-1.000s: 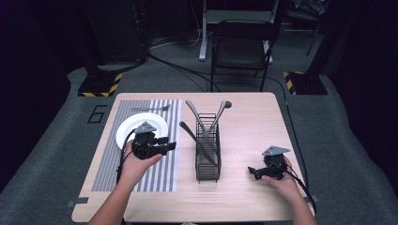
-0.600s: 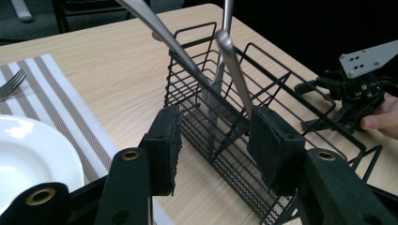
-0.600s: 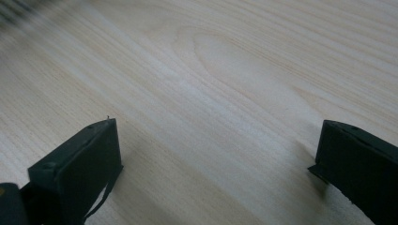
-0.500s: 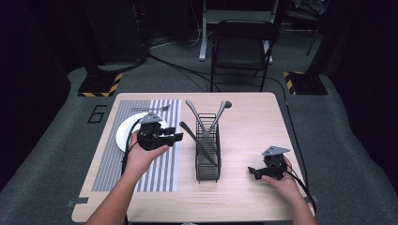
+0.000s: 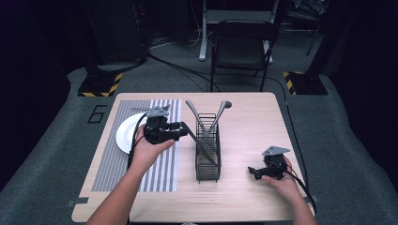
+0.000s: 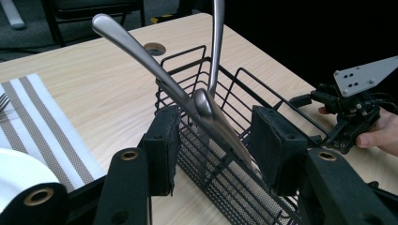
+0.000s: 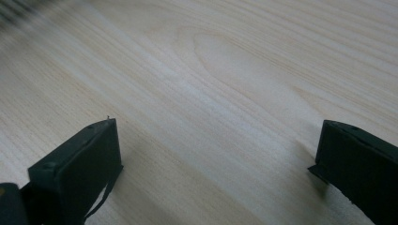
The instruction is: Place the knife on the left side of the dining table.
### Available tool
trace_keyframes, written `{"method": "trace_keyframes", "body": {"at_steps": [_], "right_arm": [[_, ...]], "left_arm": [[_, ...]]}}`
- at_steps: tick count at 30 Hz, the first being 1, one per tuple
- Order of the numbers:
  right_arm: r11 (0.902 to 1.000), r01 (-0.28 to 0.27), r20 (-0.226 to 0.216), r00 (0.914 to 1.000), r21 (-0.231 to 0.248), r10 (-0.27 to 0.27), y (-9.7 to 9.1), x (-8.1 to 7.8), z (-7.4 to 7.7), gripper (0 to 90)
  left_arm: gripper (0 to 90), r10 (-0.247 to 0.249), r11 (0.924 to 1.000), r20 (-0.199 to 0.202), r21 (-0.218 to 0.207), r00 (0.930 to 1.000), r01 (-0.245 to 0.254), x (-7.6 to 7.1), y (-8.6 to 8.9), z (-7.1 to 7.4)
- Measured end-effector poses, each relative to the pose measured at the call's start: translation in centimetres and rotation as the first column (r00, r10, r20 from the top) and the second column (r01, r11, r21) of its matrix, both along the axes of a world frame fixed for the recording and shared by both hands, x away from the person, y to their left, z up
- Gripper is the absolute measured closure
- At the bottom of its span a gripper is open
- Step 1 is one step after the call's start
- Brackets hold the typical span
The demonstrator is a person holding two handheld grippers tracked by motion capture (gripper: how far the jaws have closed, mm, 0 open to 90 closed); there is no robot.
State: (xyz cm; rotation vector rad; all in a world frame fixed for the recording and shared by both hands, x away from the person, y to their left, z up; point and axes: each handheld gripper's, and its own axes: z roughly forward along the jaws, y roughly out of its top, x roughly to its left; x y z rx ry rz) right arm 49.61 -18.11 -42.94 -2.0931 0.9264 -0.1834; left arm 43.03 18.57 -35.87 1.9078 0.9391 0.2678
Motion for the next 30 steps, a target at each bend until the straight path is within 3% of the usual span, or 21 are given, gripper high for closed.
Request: {"method": "trace_keyframes", "body": {"at_steps": [8,14,23,30], "right_arm": [[1.0,-0.001,0.0,1.0,-0.004,0.001,0.0,0.0,0.0,0.0],[1.0,0.0,0.0,1.0,-0.002,0.0,0.0,0.0,0.0,0.0],[1.0,-0.001,0.0,1.0,-0.004,0.001,0.0,0.0,0.0,0.0],[1.0,-0.002,-0.001,1.0,-0.004,0.002,0.0,0.0,0.0,0.0]], "left_arm": [[54.5,0.006,0.9997,-0.011,-0.023,0.9999,-0.006,0.7,-0.3,0.1],[60.3,0.009,0.9991,-0.025,-0.041,0.9996,-0.01,1.2,-0.5,-0.1],[70.9,0.027,0.9994,-0.015,-0.02,0.9995,-0.028,1.2,-1.2,-0.3],[73.8,0.025,0.999,-0.024,-0.036,0.9994,-0.026,1.1,-1.1,-0.1]]}}
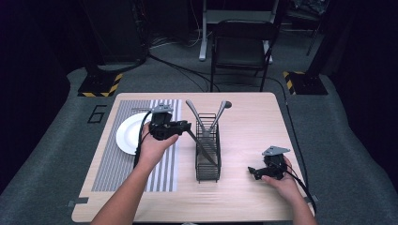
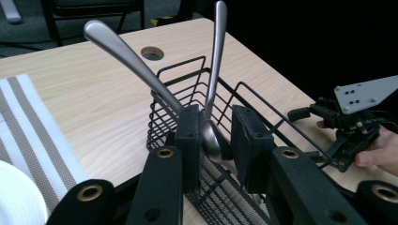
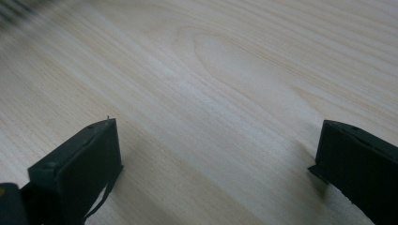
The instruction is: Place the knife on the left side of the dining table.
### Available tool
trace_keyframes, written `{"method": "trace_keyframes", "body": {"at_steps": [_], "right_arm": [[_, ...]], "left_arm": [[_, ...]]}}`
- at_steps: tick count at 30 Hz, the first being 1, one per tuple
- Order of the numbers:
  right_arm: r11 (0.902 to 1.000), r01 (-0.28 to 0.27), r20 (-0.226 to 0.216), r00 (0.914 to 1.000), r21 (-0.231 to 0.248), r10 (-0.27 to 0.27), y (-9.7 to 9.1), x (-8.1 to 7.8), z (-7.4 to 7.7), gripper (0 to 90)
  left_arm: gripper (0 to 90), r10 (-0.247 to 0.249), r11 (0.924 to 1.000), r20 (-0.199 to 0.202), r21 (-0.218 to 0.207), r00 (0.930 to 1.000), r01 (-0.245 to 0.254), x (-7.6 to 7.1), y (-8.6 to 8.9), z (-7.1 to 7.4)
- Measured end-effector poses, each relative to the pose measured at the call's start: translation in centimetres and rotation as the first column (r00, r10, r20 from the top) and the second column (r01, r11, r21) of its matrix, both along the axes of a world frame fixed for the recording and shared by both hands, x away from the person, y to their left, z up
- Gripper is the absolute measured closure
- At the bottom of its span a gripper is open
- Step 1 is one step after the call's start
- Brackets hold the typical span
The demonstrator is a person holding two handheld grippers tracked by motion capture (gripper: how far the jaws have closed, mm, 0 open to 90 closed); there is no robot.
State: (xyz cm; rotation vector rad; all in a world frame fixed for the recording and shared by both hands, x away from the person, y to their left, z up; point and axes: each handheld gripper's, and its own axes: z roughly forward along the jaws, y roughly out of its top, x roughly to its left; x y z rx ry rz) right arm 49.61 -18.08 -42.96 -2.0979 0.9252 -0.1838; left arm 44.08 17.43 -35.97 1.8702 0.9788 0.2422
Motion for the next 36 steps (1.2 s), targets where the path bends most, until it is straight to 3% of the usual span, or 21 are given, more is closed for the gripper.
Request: {"method": "trace_keyframes", "body": {"at_steps": [22,36], "right_arm": [[1.0,0.002,0.001,1.0,0.002,-0.002,0.0,0.0,0.0,0.0],[1.0,0.001,0.001,1.0,0.004,-0.001,0.0,0.0,0.0,0.0]], "left_arm": [[81.3,-0.092,0.9954,0.008,-0.027,0.9957,0.092,-2.6,-1.8,1.9],[83.5,-0.143,0.9896,0.026,-0.006,0.9894,0.143,-3.8,-2.9,2.6]]}}
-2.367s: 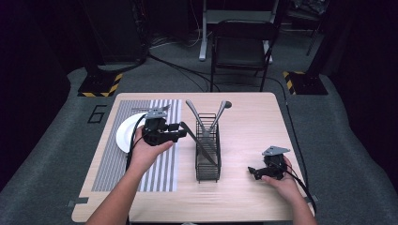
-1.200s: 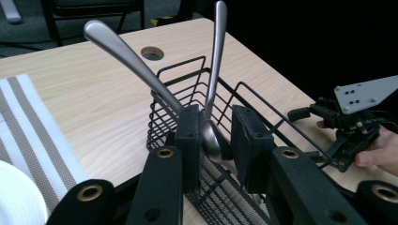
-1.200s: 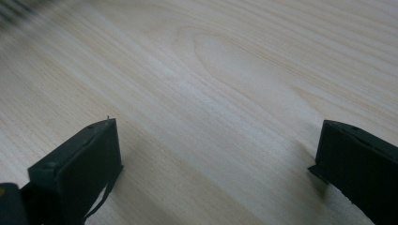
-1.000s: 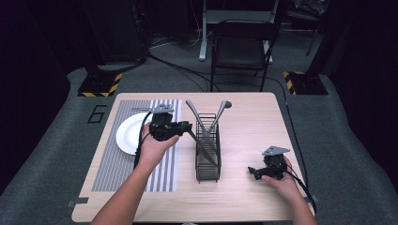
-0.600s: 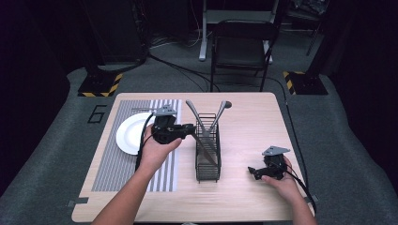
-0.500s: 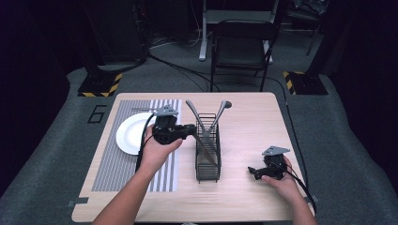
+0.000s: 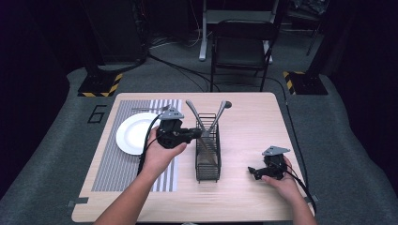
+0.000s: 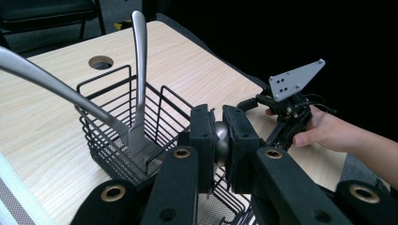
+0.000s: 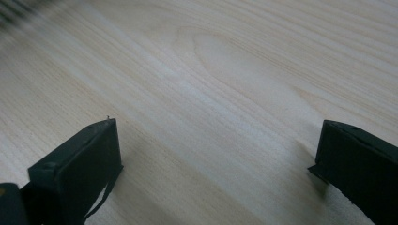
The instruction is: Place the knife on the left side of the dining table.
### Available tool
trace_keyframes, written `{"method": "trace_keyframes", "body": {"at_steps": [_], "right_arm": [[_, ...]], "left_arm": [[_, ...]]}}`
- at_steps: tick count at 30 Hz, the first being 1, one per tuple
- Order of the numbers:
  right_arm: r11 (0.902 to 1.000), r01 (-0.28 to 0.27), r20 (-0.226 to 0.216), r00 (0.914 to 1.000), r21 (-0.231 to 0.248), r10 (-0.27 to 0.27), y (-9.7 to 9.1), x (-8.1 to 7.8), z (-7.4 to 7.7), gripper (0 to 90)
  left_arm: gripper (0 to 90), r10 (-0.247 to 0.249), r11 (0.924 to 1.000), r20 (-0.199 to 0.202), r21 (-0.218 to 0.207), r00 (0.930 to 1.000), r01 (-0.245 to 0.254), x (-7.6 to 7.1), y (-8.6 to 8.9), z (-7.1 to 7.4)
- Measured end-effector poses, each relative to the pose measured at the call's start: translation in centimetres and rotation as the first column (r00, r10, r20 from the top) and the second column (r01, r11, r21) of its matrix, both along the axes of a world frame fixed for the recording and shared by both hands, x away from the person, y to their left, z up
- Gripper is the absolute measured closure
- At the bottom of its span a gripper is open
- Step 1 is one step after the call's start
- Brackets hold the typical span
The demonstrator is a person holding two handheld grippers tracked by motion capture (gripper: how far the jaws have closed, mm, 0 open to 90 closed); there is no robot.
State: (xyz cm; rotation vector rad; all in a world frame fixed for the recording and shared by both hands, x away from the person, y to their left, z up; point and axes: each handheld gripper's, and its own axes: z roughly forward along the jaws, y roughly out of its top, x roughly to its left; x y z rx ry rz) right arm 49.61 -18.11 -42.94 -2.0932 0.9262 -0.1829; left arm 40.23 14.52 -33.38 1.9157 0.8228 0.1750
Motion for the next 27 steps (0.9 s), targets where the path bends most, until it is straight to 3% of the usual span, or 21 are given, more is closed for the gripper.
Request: {"method": "trace_keyframes", "body": {"at_steps": [15,27], "right_arm": [[1.0,-0.001,-0.001,1.0,-0.004,0.001,0.0,0.0,0.0,0.0],[1.0,-0.001,0.0,1.0,-0.004,0.001,0.0,0.0,0.0,0.0]], "left_arm": [[83.6,0.003,0.9999,0.023,0.011,0.9997,-0.003,-0.5,0.1,1.3],[83.6,0.033,0.9992,0.029,-0.025,0.999,-0.032,-0.7,1.7,2.4]]}}
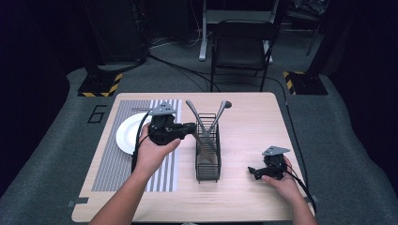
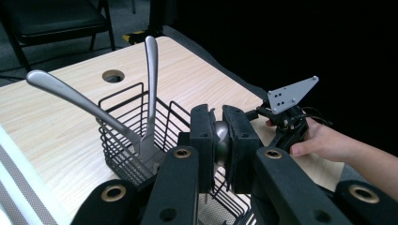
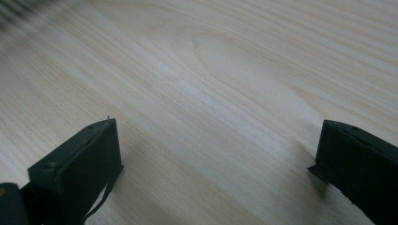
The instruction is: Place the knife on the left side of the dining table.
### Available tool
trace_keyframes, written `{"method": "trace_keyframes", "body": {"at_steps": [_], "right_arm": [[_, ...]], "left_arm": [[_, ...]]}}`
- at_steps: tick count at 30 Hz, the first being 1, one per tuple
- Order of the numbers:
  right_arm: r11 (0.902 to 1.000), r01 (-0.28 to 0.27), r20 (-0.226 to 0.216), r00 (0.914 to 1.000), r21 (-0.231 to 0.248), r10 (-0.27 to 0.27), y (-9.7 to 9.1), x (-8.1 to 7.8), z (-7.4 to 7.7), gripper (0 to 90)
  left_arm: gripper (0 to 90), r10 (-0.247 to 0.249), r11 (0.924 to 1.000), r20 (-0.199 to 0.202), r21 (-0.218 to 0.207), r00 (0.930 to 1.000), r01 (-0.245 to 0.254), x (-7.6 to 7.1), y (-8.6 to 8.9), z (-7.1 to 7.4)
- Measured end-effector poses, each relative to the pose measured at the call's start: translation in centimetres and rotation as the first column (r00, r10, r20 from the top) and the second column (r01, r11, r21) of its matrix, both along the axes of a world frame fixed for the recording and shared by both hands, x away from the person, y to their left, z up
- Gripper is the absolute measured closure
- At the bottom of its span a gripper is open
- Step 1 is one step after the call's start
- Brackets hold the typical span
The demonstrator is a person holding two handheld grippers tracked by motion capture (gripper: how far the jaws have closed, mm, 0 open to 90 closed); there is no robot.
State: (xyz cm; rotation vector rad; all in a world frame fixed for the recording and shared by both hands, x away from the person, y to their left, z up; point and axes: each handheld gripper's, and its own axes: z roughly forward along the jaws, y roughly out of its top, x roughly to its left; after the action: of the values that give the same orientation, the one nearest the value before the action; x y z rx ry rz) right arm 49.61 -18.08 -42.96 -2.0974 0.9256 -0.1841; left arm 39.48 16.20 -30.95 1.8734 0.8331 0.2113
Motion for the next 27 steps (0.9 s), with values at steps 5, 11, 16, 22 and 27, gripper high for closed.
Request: {"method": "trace_keyframes", "body": {"at_steps": [5,11,16,22,27], "right_arm": [[1.0,0.001,0.0,1.0,0.004,-0.001,0.0,0.0,0.0,0.0],[1.0,0.002,0.0,1.0,0.004,-0.002,0.0,0.0,0.0,0.0],[1.0,0.002,0.0,1.0,0.004,-0.002,0.0,0.0,0.0,0.0],[1.0,0.0,0.0,1.0,0.0,0.0,0.0,0.0,0.0,0.0],[1.0,0.003,0.0,1.0,0.005,-0.003,0.0,0.0,0.0,0.0]], "left_arm": [[83.6,0.026,0.9994,-0.01,-0.024,0.9996,-0.026,-0.1,0.8,0.2],[83.6,0.043,0.9968,-0.02,-0.067,0.9989,-0.044,0.0,1.9,0.4],[83.6,0.058,0.9943,-0.018,-0.088,0.9982,-0.059,-0.1,2.8,0.9],[83.6,0.072,0.9905,-0.017,-0.116,0.9973,-0.074,-0.3,4.0,1.4],[83.6,0.084,0.988,-0.024,-0.128,0.9962,-0.086,-0.3,4.5,1.6]]}}
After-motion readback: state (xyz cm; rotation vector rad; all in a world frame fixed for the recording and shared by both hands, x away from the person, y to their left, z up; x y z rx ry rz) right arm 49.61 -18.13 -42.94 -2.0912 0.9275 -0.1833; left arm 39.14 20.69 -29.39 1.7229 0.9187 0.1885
